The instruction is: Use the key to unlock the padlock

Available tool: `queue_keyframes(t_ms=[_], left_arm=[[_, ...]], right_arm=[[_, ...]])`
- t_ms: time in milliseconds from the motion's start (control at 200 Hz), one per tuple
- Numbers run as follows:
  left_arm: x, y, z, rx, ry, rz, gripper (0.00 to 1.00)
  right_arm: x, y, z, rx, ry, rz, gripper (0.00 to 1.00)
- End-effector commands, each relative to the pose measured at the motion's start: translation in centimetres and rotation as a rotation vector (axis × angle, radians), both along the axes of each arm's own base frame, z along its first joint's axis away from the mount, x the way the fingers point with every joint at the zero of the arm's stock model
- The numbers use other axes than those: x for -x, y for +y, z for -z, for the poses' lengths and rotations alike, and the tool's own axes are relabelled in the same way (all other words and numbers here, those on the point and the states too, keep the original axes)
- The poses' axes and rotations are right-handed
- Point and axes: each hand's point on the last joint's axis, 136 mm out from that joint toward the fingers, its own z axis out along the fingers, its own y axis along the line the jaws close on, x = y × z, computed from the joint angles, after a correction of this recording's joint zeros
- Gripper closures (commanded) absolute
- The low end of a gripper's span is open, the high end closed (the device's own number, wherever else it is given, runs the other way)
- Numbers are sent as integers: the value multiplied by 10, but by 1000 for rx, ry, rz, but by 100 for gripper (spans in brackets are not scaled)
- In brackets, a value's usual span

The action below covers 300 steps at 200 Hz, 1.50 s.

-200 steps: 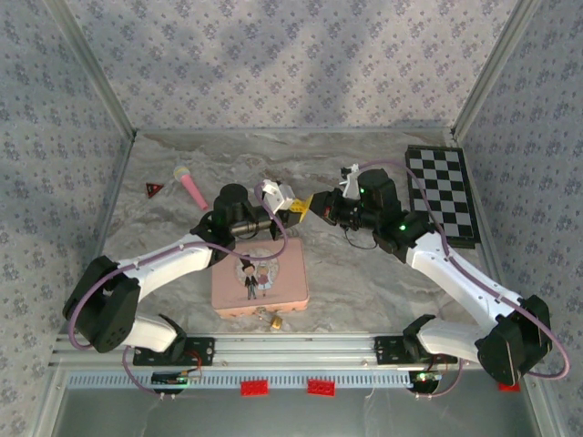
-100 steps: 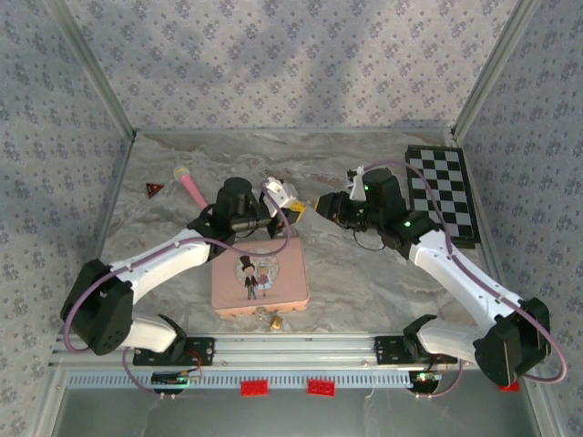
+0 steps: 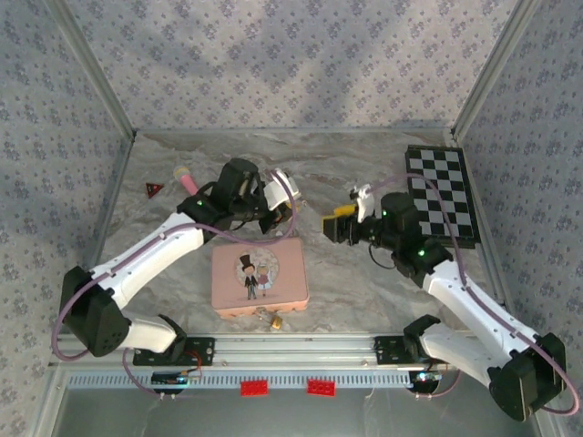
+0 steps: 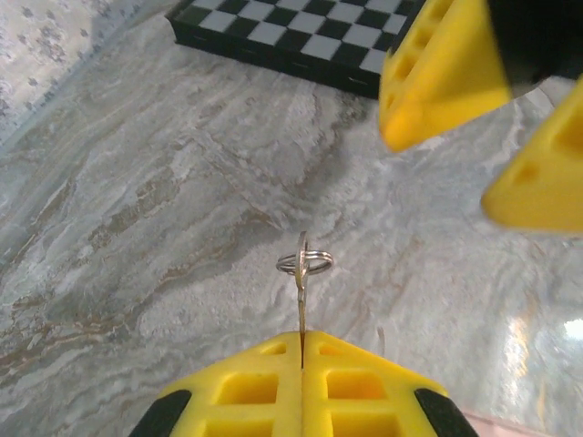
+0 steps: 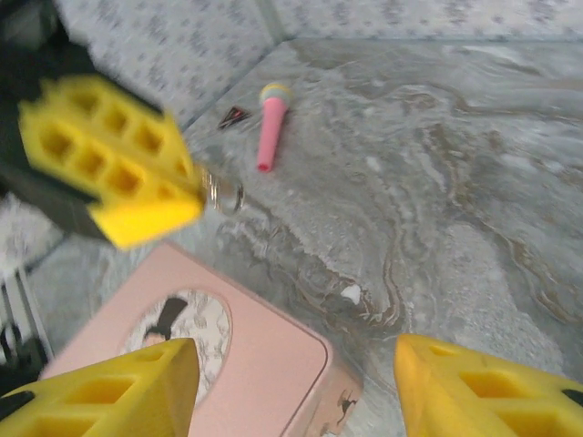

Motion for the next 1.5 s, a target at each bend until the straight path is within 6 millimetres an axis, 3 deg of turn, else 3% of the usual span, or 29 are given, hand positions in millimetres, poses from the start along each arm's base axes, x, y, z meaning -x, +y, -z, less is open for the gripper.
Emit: queue_keyframes(t_ms=[0,190,465,850,1009,1494], left_arm=[[34,27,9,-175,75,73,100],[56,39,13,-294,109,162,100],[73,34,30,-444,163,271,100],[69,24,29,-427,124,299,100],[73,23,27,-403,107,319,100],[77,24,20,-376,88,327,100]], right_arm=[[22,30,-20,-3,-271,-260,40],[41,50,-18,-38,-245,-443,40],[50,66,-8,-108,-201,-516,44],[60,71,4,-110,-141,-574,58],[59,69,7,-119,-122,-579,70],[59,72,8,-118,-108,-586,77]])
